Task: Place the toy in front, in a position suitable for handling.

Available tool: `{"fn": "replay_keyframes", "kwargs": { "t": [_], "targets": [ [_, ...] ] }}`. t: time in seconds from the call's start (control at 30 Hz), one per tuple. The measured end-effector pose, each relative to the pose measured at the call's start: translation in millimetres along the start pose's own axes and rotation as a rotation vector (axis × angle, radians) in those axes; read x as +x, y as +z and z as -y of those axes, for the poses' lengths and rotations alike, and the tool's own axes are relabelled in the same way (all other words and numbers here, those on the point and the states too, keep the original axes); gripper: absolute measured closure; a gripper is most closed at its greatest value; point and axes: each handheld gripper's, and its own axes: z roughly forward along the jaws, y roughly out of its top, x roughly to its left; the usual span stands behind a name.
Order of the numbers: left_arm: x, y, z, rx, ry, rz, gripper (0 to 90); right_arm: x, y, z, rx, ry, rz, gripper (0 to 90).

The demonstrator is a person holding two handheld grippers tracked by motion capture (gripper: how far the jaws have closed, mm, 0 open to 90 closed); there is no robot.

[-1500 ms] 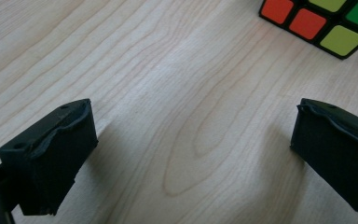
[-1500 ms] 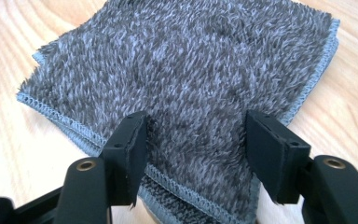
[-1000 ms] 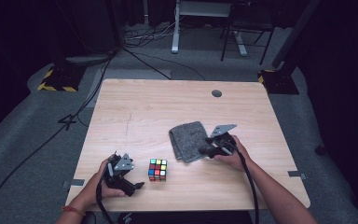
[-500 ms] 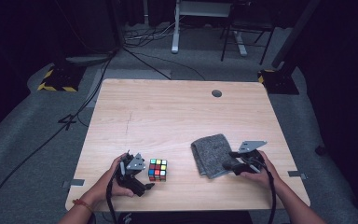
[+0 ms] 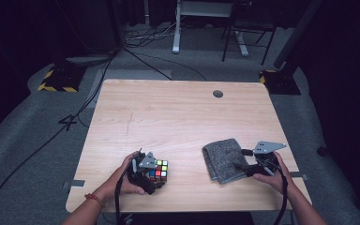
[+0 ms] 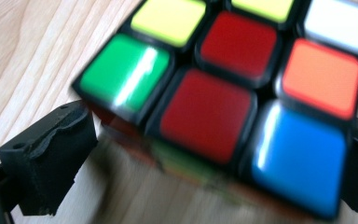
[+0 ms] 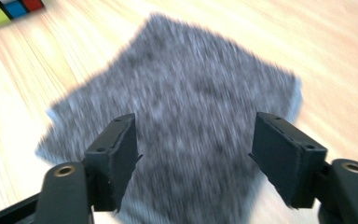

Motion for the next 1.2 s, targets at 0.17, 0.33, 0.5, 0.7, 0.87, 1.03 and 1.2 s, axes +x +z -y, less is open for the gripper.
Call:
{"fn": "replay_keyframes", "kwargs": {
  "t": [0.17, 0.33, 0.5, 0.7, 0.87, 1.03, 1.2],
  "targets": [
    [0.2, 2.1, -4.7, -0.04, 0.009, 0.003, 18.8, 1.0, 30.3, -5.2, 0.057, -0.041, -0.008, 32.5],
    [2.5, 2.9, -6.8, -0.064, -0.001, 0.029, 32.8, 0.1, 35.9, 4.8, 0.088, -0.017, -0.014, 33.1],
    [3.3, 9.3, -14.1, -0.062, 0.022, 0.044, 33.0, 1.8, 27.3, 14.1, 0.092, -0.019, 0.015, 33.3],
    [7.3, 19.8, -25.7, -0.061, 0.049, 0.072, 33.0, -1.2, 13.7, 22.9, 0.117, 0.002, 0.039, 33.3],
    [14.5, 27.4, -34.6, -0.06, 0.067, 0.088, 33.0, -3.3, 11.9, 22.9, 0.131, 0.001, 0.04, 33.0],
    [22.2, 34.1, -42.5, -0.06, 0.078, 0.101, 33.0, -2.9, 11.7, 22.8, 0.131, -0.01, 0.044, 32.9],
    [25.4, 40.0, -49.5, -0.056, 0.09, 0.104, 32.8, 5.3, 8.6, 17.0, 0.093, -0.035, 0.041, 31.6]
  ]
}}
